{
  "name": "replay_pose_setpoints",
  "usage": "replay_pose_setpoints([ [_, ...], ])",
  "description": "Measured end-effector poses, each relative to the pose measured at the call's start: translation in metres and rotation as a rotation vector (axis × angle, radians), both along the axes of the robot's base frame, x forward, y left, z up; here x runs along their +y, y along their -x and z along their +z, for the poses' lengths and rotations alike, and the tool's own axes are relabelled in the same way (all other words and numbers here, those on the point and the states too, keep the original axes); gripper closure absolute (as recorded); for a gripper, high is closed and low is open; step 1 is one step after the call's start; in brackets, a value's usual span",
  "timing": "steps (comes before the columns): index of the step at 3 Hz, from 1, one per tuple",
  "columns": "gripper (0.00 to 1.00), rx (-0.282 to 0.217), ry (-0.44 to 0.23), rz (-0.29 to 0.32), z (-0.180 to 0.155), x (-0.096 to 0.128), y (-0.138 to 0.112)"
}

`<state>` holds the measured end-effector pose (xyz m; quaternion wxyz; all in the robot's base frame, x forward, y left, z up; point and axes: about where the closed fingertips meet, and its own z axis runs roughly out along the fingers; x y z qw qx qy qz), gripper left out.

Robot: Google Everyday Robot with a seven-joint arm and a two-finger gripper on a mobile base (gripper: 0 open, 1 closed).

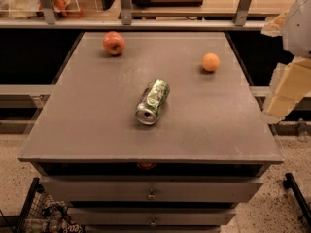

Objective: Pick green can

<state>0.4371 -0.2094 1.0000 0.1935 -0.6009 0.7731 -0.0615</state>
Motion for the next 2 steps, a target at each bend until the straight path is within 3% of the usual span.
replay_pose_setpoints([
  [1, 0.0, 0.0, 0.0, 0.0, 0.0, 0.0, 0.0],
  [2, 0.0, -0.013, 0.014, 0.093, 0.0, 0.011, -0.006],
])
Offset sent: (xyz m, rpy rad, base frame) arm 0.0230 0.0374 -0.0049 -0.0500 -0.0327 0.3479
